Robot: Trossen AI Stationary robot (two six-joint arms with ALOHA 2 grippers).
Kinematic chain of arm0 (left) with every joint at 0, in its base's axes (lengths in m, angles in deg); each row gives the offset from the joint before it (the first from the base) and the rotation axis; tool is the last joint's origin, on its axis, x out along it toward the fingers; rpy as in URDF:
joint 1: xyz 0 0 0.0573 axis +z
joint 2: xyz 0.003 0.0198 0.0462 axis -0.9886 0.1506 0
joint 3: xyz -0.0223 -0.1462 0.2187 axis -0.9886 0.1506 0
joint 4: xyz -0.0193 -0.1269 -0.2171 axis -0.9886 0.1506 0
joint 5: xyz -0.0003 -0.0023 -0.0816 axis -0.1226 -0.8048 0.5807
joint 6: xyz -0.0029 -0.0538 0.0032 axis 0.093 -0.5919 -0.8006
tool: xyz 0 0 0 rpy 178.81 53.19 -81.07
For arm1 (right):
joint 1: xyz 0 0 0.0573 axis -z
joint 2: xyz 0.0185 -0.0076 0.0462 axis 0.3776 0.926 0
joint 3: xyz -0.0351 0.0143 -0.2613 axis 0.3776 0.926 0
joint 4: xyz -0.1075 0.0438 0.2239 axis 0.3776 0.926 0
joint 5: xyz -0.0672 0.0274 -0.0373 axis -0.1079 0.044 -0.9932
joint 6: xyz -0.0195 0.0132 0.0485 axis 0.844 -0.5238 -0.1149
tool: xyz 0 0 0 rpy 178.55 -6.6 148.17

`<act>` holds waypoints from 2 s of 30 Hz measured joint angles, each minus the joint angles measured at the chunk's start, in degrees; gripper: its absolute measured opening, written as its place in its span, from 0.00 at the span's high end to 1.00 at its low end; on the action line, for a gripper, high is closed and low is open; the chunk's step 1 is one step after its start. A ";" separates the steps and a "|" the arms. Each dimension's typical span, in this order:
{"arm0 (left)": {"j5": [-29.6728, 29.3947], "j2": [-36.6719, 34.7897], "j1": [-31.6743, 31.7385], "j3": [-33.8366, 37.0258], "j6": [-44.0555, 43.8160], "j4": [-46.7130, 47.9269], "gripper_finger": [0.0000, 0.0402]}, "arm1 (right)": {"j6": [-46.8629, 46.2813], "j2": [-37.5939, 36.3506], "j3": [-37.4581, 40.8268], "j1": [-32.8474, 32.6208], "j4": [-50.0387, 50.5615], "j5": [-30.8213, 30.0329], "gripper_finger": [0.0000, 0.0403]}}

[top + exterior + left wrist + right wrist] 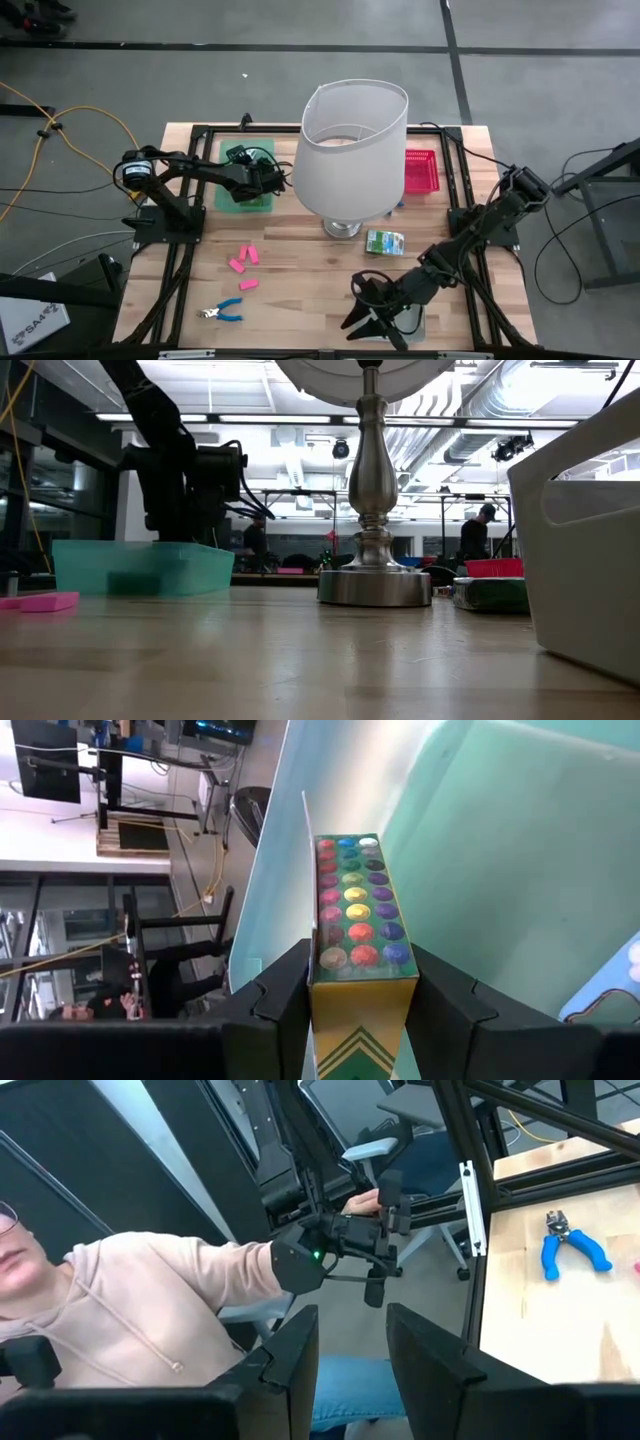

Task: Pick & Place School Supplies
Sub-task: Put the yellow crayon box into the green bin

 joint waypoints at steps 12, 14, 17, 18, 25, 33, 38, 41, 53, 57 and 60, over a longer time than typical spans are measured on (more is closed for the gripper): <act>-0.05 -0.04 0.00 0.00 1.46 -0.09 0.53 | 0.00 0.00 0.00 -0.16 -0.02 0.03 0.72; -0.06 -0.04 -0.01 0.02 2.31 -0.04 0.50 | 0.00 0.00 0.00 -0.14 -0.02 0.03 0.72; -0.07 -0.04 -0.14 0.04 3.27 -0.04 0.48 | 0.00 0.00 0.00 -0.14 -0.02 0.03 0.72; -0.07 -0.04 -0.26 0.04 3.67 -0.04 0.48 | 0.00 0.00 0.00 -0.14 -0.02 0.03 0.72; -1.64 -0.04 -1.03 -0.04 4.02 0.00 0.47 | 0.17 0.00 0.00 -0.14 -0.02 0.05 0.72; -3.11 -0.04 -4.35 -0.09 3.84 -0.02 0.47 | 0.20 0.00 0.00 -0.14 -0.02 0.07 0.72; -3.12 -0.57 -5.44 -0.13 3.87 0.02 0.47 | 0.22 0.00 0.00 -0.14 -0.02 0.08 0.72; -3.14 -2.28 -5.39 -0.13 3.88 0.17 0.47 | 0.22 0.00 0.00 -0.14 -0.02 0.08 0.72; 3.39 -10.57 -2.89 -0.24 4.24 0.11 0.47 | 0.42 0.00 0.00 -0.14 -0.02 0.69 0.72; 3.03 -10.78 -2.73 -0.24 5.20 0.11 0.47 | 0.37 0.01 0.00 -0.14 -0.02 1.32 0.72; 3.50 -10.78 -2.73 -0.24 5.17 0.12 0.47 | 0.39 0.00 0.00 -0.14 -0.02 1.30 0.72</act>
